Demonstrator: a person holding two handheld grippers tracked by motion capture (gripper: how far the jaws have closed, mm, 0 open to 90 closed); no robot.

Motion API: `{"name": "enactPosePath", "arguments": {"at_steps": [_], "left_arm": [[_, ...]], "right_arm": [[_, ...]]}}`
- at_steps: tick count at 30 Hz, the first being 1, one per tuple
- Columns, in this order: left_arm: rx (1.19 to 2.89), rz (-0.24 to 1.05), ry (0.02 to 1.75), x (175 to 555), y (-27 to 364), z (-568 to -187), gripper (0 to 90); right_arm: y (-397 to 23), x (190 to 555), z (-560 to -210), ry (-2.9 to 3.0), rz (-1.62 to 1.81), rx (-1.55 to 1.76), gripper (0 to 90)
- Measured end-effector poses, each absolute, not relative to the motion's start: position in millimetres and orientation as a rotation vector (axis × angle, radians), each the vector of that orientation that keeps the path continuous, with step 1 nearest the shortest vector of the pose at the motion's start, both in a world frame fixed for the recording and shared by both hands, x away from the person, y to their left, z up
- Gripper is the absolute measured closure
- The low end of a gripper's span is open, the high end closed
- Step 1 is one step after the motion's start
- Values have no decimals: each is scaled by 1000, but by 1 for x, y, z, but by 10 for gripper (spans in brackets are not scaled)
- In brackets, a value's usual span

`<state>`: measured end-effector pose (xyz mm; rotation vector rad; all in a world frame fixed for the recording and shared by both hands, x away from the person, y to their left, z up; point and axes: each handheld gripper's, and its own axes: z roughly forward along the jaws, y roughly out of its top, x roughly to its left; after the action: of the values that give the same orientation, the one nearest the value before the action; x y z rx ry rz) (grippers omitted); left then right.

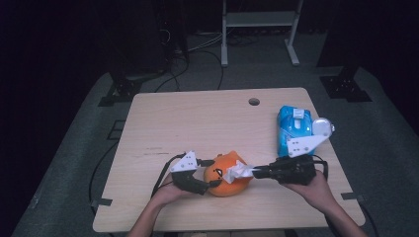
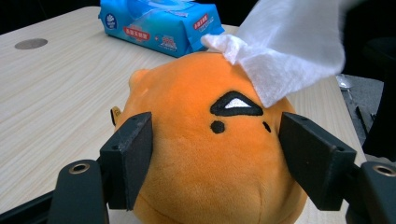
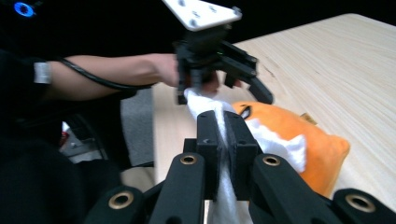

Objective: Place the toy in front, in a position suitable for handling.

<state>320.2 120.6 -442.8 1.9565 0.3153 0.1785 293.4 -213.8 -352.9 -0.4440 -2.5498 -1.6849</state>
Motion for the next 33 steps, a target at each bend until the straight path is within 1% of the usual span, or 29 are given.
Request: {"name": "enactPosePath", "arguments": {"at_steps": [4,7,10,14,18,22,26,31,33], "left_arm": [[1957,182,309,320,121,-443,277],[1963,185,305,319,122,-443,277],[1963,182,305,320,123,-444,278],[1963,170,309,320,121,-444,276],[1968,161,313,321,119,-444,275],[1969,145,327,322,119,-444,278],[1974,143,314,322,120,-444,300],[1984,141,307,324,120,-442,303],[1987,143,332,324,121,-438,260]], "right_arm": [[-192,314,-369,-2600,-1645,-455,847],[-179,323,-383,-2626,-1597,-457,836],[-168,323,-397,-2706,-1553,-427,765],[-165,318,-407,-2754,-1564,-395,676],[-165,314,-415,-2827,-1580,-356,647],[-167,317,-420,-2842,-1644,-353,654],[-167,317,-420,-2875,-1657,-352,687],[-171,318,-422,-2869,-1650,-412,786],[-173,319,-424,-2846,-1646,-438,808]]}}
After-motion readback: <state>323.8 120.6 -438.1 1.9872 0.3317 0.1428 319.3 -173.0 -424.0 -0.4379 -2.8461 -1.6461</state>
